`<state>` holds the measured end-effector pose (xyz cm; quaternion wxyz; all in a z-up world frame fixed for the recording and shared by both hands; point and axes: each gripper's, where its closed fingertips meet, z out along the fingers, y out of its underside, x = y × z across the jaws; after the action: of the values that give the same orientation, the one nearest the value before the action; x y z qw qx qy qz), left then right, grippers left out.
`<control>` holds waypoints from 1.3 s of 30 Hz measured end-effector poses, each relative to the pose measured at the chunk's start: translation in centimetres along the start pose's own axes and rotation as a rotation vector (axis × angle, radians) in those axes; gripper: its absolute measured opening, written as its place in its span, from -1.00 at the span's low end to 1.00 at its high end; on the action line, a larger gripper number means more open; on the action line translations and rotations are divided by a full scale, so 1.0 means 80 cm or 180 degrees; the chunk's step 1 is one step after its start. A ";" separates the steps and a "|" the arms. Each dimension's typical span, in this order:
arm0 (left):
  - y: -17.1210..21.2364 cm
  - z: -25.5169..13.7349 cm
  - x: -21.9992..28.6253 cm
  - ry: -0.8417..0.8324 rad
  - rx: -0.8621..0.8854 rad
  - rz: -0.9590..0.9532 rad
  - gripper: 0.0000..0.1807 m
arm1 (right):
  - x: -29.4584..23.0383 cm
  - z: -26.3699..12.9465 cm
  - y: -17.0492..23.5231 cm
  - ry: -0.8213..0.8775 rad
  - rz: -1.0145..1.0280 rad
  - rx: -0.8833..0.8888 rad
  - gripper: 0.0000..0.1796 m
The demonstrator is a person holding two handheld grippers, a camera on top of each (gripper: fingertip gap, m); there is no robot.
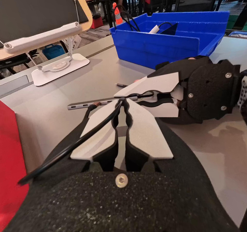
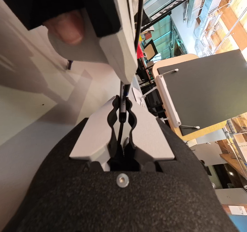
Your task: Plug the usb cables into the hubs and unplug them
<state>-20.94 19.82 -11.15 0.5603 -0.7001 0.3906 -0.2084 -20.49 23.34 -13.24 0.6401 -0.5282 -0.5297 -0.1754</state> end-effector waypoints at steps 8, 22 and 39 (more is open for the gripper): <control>0.003 0.001 -0.002 -0.0052 -0.0056 -0.0008 -0.94 | 0.000 0.000 -0.003 0.0018 0.0001 0.0004 -0.91; 0.010 0.010 -0.007 -0.0057 -0.0049 -0.0172 -0.94 | -0.009 0.008 0.004 -0.0143 0.0292 -0.0250 -0.91; 0.052 0.032 0.004 0.0735 -0.1379 0.0260 -0.94 | -0.076 -0.002 0.023 -0.1696 0.2265 -0.1223 -0.88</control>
<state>-20.18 20.87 -15.83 0.3568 -0.7590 0.5155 -0.1756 -21.28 21.89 -19.36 0.3934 -0.8117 -0.4197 0.1012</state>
